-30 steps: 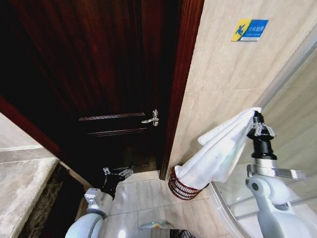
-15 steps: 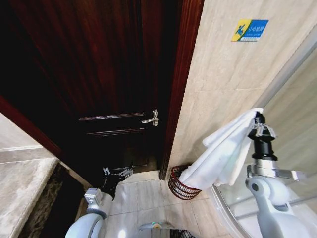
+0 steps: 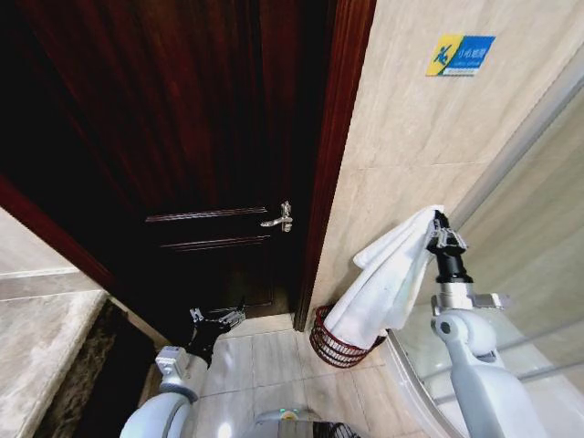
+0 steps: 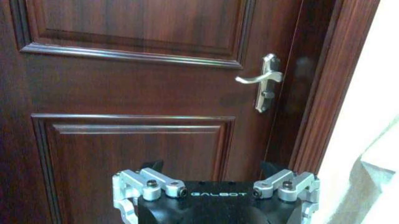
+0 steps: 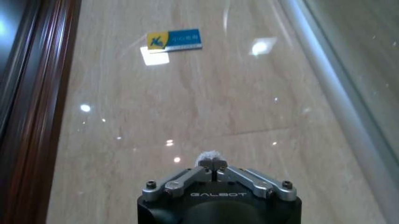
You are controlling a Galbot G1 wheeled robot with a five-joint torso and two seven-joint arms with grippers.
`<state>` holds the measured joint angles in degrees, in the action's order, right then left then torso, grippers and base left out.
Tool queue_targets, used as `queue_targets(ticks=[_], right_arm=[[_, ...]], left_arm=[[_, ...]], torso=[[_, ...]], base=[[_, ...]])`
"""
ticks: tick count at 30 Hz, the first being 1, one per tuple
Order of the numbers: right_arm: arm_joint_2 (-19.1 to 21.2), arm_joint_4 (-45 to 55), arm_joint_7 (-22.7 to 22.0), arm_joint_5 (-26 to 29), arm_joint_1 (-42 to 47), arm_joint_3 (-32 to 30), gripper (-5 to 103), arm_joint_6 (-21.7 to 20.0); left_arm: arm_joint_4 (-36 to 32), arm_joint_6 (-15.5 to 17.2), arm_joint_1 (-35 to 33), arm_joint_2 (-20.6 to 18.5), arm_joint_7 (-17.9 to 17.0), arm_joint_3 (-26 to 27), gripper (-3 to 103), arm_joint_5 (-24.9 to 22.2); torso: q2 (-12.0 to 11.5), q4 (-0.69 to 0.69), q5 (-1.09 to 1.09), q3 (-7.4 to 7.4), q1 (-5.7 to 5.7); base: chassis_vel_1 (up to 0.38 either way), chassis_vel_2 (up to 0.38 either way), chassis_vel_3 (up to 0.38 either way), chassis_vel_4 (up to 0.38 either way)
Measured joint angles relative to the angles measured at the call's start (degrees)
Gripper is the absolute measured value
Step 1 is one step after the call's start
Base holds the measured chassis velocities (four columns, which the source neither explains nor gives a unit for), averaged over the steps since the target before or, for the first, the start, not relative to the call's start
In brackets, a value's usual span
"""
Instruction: Discard the used towel into the hamper.
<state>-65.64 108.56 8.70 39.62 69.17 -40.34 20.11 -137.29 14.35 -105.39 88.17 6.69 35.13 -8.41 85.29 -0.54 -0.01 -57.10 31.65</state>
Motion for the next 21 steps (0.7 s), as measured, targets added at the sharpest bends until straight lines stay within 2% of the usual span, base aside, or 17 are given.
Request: queue_targets(ticks=[4, 11, 21], right_arm=[[-1.3, -1.8, 0.3, -0.9, 0.0, 1.3, 0, 0.5], [-4.6, -7.8, 2.0, -2.3, 3.2, 1.3, 0, 4.1], [-7.6, -19.9, 4.6, -3.4, 3.8, 3.3, 0, 8.1]], left_arm=[[0.0, 0.0, 0.0, 0.0, 0.0, 0.0, 100, 0.0], [0.0, 0.0, 0.0, 0.0, 0.0, 0.0, 100, 0.0], [0.0, 0.0, 0.0, 0.0, 0.0, 0.0, 100, 0.0]], torso=[[0.0, 0.01, 0.00, 0.00, 0.00], [0.0, -0.01, 0.01, 0.01, 0.00], [0.0, 0.00, 0.02, 0.01, -0.01]], base=[[0.000, 0.000, 0.000, 0.000], [0.000, 0.000, 0.000, 0.000], [0.000, 0.000, 0.000, 0.000]])
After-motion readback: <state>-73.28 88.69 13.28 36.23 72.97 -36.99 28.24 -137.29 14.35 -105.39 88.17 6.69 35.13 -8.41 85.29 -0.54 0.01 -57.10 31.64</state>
